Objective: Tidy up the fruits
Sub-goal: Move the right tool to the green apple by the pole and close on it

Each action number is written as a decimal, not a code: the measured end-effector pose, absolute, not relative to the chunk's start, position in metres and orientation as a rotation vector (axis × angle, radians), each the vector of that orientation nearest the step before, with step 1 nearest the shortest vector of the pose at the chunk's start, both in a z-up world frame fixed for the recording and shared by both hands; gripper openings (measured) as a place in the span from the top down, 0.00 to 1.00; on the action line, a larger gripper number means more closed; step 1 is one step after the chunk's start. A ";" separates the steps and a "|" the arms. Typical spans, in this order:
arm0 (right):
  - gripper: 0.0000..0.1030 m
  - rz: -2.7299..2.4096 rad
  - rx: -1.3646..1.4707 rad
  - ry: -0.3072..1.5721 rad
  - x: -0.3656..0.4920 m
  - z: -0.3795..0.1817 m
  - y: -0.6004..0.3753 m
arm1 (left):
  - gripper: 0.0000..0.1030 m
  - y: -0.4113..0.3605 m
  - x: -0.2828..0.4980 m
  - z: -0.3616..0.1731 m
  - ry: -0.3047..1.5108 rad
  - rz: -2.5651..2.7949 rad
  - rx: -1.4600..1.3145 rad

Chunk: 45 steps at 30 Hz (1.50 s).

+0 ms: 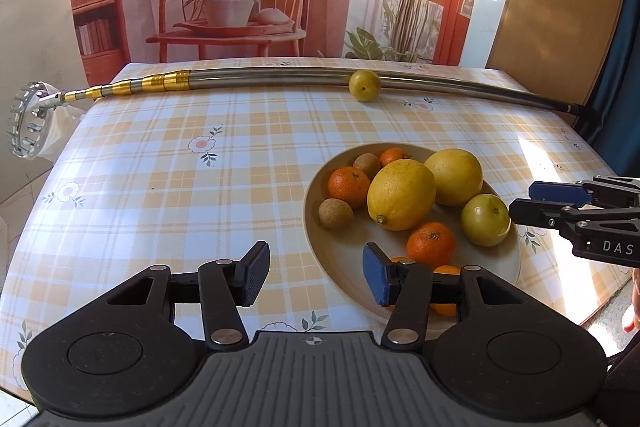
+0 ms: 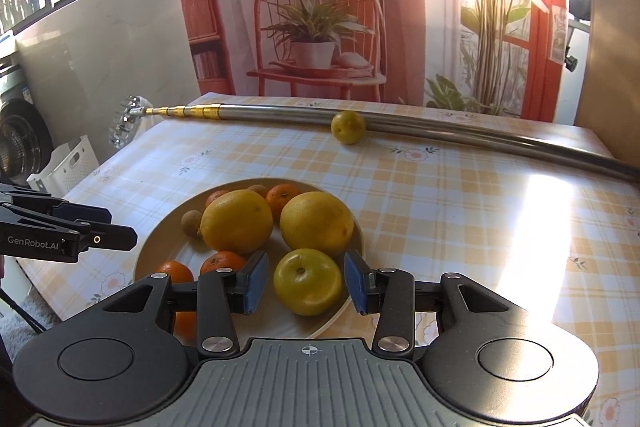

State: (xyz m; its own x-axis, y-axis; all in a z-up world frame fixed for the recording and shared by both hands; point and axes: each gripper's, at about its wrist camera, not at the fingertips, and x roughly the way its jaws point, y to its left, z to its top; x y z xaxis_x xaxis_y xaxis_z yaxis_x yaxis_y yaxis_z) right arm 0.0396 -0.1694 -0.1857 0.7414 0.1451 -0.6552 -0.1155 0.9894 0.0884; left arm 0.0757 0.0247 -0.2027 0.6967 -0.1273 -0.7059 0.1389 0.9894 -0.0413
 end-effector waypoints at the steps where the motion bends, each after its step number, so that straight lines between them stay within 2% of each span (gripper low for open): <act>1: 0.62 0.138 0.038 0.716 0.040 -0.185 -0.171 | 0.46 0.025 0.077 -0.202 0.785 -0.146 0.020; 9: 0.61 0.096 0.029 0.693 0.068 -0.183 -0.186 | 0.46 0.038 0.100 -0.190 0.766 -0.132 0.020; 12: 0.55 0.069 0.050 0.678 0.082 -0.183 -0.195 | 0.46 0.043 0.115 -0.179 0.743 -0.118 -0.005; 18: 0.54 0.021 0.107 0.653 0.112 -0.186 -0.219 | 0.43 0.046 0.145 -0.157 0.684 -0.098 -0.034; 22: 0.44 0.007 0.119 0.646 0.127 -0.190 -0.230 | 0.39 0.043 0.162 -0.150 0.657 -0.082 -0.033; 37: 0.44 0.017 0.162 0.670 0.192 -0.224 -0.244 | 0.39 0.043 0.217 -0.158 0.643 -0.046 -0.078; 45: 0.43 0.101 0.163 0.623 0.231 -0.231 -0.240 | 0.39 0.045 0.239 -0.166 0.641 -0.033 -0.048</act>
